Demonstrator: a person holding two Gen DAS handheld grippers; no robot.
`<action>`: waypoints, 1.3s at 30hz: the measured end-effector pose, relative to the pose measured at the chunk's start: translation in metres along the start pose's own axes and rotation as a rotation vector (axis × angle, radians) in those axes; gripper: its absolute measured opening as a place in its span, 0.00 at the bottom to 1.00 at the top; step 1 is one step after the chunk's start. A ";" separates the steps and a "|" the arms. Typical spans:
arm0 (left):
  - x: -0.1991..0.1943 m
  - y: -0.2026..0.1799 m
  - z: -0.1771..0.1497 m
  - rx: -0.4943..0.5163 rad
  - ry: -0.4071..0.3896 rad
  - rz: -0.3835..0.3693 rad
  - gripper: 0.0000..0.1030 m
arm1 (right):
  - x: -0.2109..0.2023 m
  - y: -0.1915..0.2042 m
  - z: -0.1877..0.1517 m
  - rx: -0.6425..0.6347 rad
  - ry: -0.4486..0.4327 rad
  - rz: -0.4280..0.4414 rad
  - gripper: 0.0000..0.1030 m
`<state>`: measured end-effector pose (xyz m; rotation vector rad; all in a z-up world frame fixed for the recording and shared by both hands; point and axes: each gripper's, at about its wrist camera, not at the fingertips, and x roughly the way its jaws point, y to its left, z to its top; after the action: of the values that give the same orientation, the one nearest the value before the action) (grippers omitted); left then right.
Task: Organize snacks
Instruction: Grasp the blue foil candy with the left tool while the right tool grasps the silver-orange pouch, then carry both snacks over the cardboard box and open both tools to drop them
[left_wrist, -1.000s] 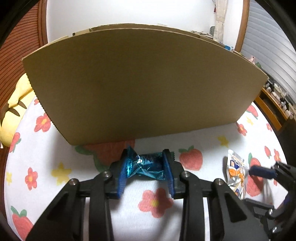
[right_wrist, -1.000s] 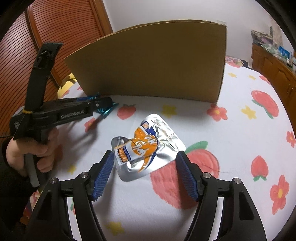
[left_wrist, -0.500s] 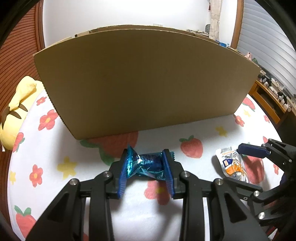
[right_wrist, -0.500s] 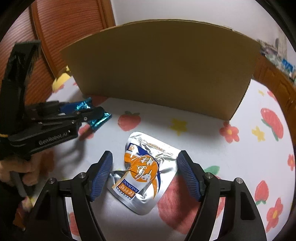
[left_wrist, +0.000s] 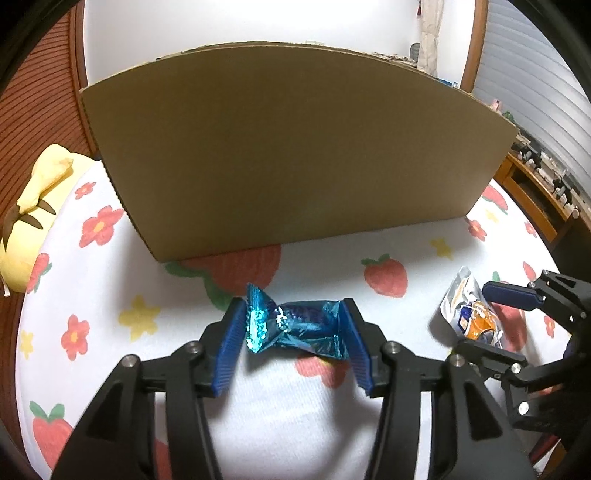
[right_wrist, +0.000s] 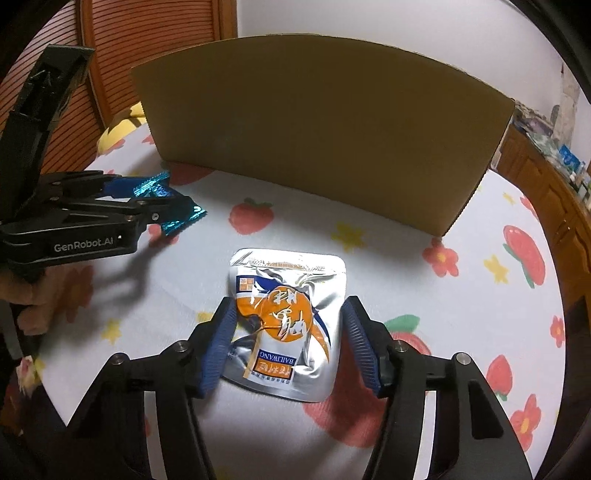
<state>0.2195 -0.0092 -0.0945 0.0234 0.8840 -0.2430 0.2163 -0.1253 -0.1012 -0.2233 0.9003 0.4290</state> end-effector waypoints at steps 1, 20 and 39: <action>0.000 -0.001 -0.001 0.007 0.001 0.003 0.50 | -0.001 -0.001 0.000 -0.004 0.000 0.003 0.57; -0.033 -0.010 -0.010 0.068 -0.087 -0.019 0.25 | -0.017 -0.005 -0.007 -0.011 -0.047 0.043 0.40; -0.109 -0.012 0.044 0.090 -0.279 -0.054 0.25 | -0.088 -0.019 0.038 -0.044 -0.232 0.045 0.40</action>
<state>0.1843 -0.0049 0.0179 0.0481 0.5958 -0.3276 0.2034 -0.1518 -0.0081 -0.1892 0.6695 0.5053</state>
